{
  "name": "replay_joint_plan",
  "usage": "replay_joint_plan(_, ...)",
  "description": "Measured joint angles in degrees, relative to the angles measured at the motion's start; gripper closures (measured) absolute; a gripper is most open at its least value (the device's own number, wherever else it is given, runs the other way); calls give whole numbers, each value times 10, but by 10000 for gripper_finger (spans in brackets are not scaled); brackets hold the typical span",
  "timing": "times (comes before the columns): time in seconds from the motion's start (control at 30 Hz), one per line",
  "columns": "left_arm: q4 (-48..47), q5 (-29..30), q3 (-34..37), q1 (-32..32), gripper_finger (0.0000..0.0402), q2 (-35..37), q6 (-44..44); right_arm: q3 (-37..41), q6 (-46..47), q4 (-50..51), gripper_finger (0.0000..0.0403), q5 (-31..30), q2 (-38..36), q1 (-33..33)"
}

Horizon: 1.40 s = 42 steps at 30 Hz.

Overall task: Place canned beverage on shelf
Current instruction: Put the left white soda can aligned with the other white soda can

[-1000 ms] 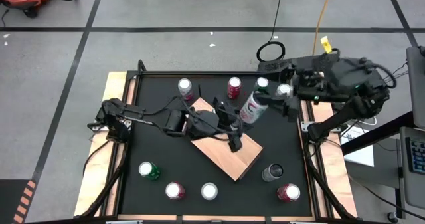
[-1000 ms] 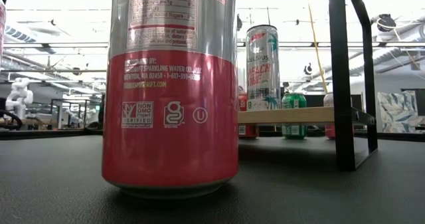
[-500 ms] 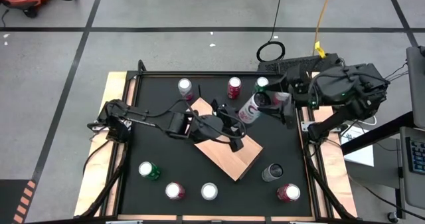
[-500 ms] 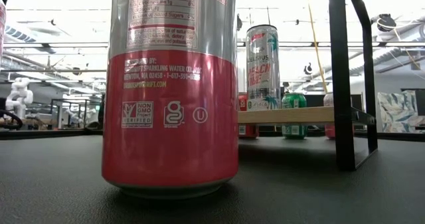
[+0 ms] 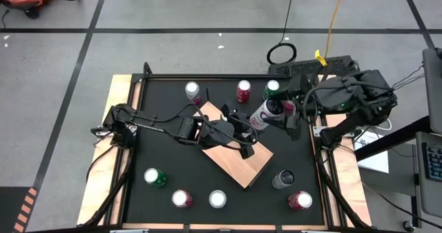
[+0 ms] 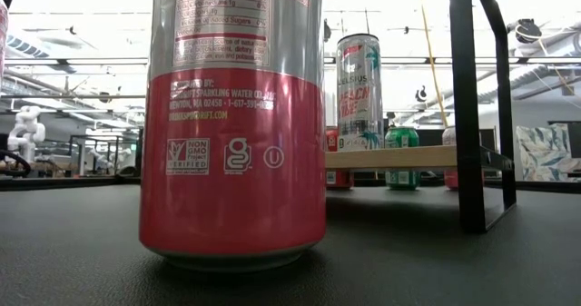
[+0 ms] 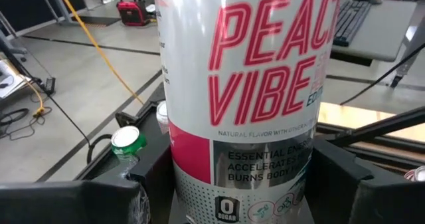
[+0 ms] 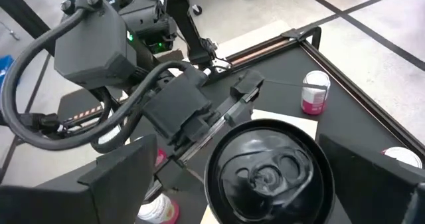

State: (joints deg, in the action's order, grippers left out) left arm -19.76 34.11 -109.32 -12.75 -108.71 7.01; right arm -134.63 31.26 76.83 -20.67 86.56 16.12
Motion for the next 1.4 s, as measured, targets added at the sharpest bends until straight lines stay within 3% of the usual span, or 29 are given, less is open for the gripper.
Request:
replay_joint_plan(0.27, -1, 0, 0, 0, 153, 0, 0, 0, 33, 30, 18, 0, 5, 0)
replay_joint_plan(0.7, -1, 0, 0, 0, 153, 0, 0, 0, 51, 50, 130, -2, 5, 0)
replay_joint_plan(1.0, -1, 1, 0, 0, 151, 0, 2, 0, 51, 51, 162, -3, 5, 0)
replay_joint_plan(1.13, -2, 1, 0, 0, 130, 0, 4, 0, 53, 50, 163, -2, 5, 0)
replay_joint_plan(1.4, 2, 15, 0, -1, 51, 0, 13, 0, 57, 51, 164, -3, 5, 0)
